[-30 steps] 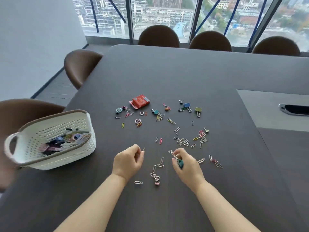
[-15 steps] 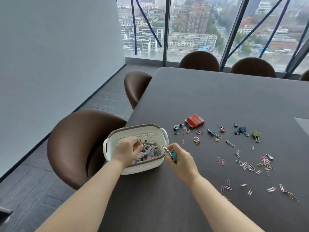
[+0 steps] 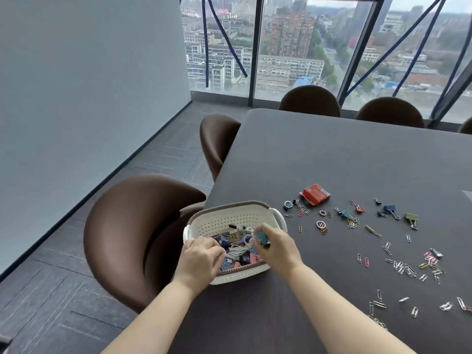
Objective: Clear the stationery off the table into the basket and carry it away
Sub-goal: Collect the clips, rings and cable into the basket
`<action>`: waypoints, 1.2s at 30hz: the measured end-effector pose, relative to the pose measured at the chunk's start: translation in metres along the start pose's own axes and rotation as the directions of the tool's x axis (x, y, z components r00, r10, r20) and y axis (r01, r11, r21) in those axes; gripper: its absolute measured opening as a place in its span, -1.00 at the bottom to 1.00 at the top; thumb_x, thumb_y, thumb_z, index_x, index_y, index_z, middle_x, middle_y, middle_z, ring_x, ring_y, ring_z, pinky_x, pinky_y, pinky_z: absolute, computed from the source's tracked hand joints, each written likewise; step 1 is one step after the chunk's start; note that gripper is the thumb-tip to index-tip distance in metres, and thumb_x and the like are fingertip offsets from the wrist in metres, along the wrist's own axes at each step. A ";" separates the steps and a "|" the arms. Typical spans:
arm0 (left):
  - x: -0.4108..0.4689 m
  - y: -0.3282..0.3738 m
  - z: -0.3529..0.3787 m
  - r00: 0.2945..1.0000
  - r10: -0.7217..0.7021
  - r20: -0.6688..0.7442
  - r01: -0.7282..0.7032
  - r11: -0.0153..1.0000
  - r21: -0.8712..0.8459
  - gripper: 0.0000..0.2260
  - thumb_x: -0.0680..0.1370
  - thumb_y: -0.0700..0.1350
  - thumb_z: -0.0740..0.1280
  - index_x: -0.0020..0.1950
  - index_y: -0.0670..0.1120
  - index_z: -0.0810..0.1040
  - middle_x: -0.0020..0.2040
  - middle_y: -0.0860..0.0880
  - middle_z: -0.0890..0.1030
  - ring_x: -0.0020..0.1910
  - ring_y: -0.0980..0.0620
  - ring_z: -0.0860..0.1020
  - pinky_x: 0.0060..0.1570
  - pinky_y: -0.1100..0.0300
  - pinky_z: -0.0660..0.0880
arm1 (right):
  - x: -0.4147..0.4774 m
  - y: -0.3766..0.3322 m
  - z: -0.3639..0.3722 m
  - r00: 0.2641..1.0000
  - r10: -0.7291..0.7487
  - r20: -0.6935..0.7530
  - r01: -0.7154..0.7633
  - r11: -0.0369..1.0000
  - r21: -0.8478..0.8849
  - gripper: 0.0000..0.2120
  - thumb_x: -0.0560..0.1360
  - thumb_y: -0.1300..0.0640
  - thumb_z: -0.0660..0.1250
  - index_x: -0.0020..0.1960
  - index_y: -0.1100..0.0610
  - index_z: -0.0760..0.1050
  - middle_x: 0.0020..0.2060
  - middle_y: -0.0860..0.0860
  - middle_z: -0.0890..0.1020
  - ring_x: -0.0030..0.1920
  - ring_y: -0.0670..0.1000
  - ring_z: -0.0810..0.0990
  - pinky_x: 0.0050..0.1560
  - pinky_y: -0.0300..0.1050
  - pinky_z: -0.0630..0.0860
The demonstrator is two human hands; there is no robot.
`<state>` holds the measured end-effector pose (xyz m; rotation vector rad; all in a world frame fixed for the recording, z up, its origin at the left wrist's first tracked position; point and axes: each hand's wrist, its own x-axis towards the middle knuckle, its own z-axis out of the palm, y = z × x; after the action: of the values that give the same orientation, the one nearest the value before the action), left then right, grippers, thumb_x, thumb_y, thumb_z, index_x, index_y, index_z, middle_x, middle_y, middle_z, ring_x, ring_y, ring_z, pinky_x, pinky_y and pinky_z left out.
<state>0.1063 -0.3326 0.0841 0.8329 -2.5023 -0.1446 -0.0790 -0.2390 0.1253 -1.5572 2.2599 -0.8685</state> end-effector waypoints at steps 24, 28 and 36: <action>-0.005 0.114 0.041 0.969 0.230 -0.092 -0.240 0.964 -0.117 -0.90 0.42 -0.06 0.27 -0.20 -0.02 0.57 -0.14 0.05 0.58 -0.07 0.06 0.46 0.16 0.11 0.30 | -0.098 0.115 -0.030 0.955 0.025 -0.296 -0.079 0.983 -0.169 -0.79 0.39 0.02 0.13 -0.23 0.07 0.51 -0.32 -0.07 0.61 -0.29 0.05 0.57 -0.17 -0.08 0.47; -0.022 0.171 0.087 0.927 0.258 0.271 -0.208 0.958 -0.198 -0.70 0.43 0.06 0.18 0.06 -0.01 0.56 0.11 0.02 0.58 0.17 0.02 0.47 0.24 0.10 0.33 | -0.157 0.182 -0.049 0.937 0.221 -0.271 -0.275 0.945 -0.180 -0.87 0.36 0.10 0.23 -0.18 0.09 0.53 -0.26 -0.03 0.63 -0.25 0.11 0.58 -0.19 -0.05 0.49; -0.045 0.274 0.157 0.667 0.097 0.739 -0.151 0.988 0.007 -0.25 0.44 0.39 -0.14 0.36 0.00 -0.45 0.39 -0.03 -0.48 0.35 -0.07 -0.50 0.37 -0.09 -0.33 | -0.230 0.271 -0.076 0.861 0.467 -0.201 -0.508 0.804 -0.308 -0.55 0.31 0.16 0.49 0.17 0.18 0.51 0.22 0.17 0.52 0.25 0.24 0.46 0.14 0.22 0.44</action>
<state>-0.0858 -0.0938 -0.0037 0.7082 -3.3418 -0.4300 -0.2344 0.0628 -0.0059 -0.9516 2.8336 -0.4296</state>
